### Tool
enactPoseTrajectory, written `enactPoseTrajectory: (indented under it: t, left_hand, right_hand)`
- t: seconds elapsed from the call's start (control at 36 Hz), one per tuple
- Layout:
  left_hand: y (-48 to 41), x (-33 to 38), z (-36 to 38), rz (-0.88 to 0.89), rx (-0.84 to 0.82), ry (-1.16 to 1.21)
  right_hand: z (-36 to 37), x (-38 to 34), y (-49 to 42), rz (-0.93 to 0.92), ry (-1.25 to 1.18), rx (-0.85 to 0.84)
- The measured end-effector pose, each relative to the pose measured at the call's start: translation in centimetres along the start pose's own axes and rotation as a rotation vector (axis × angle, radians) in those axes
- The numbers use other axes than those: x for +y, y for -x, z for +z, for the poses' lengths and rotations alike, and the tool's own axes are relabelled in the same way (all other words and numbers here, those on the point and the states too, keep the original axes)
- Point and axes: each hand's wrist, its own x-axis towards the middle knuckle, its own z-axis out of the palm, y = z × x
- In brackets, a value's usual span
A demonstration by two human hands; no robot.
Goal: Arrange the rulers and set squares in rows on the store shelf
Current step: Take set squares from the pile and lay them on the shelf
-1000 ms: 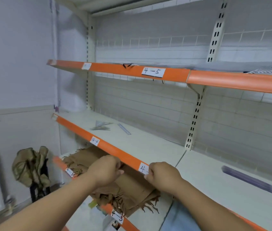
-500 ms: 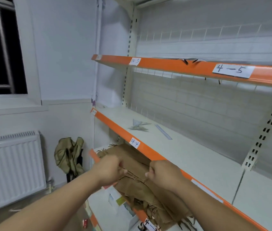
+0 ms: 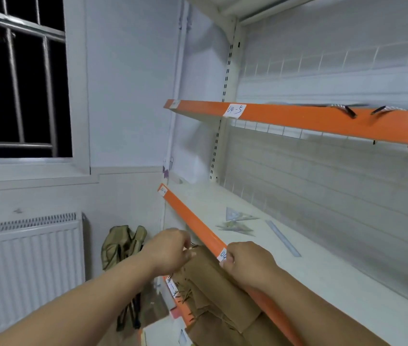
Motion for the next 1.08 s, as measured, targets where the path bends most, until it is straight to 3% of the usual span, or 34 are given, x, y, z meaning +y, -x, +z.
enactPoseTrajectory:
  t: [0.44, 0.75, 1.08]
  left_hand:
    - [-11.3, -2.0, 2.8, 0.174, -0.076, 0.052]
    - [-23.4, -5.0, 2.9, 0.417, -0.161, 0.052]
    - [-29.7, -6.7, 5.3, 0.621, -0.28, 0.053]
  right_hand:
    - [1.0, 3.7, -8.0, 0.144, 0.081, -0.026]
    - [1.9, 4.8, -15.2, 0.41, 0.115, 0.019]
    - [4.0, 4.3, -16.3, 0.679, 0.087, 0.009]
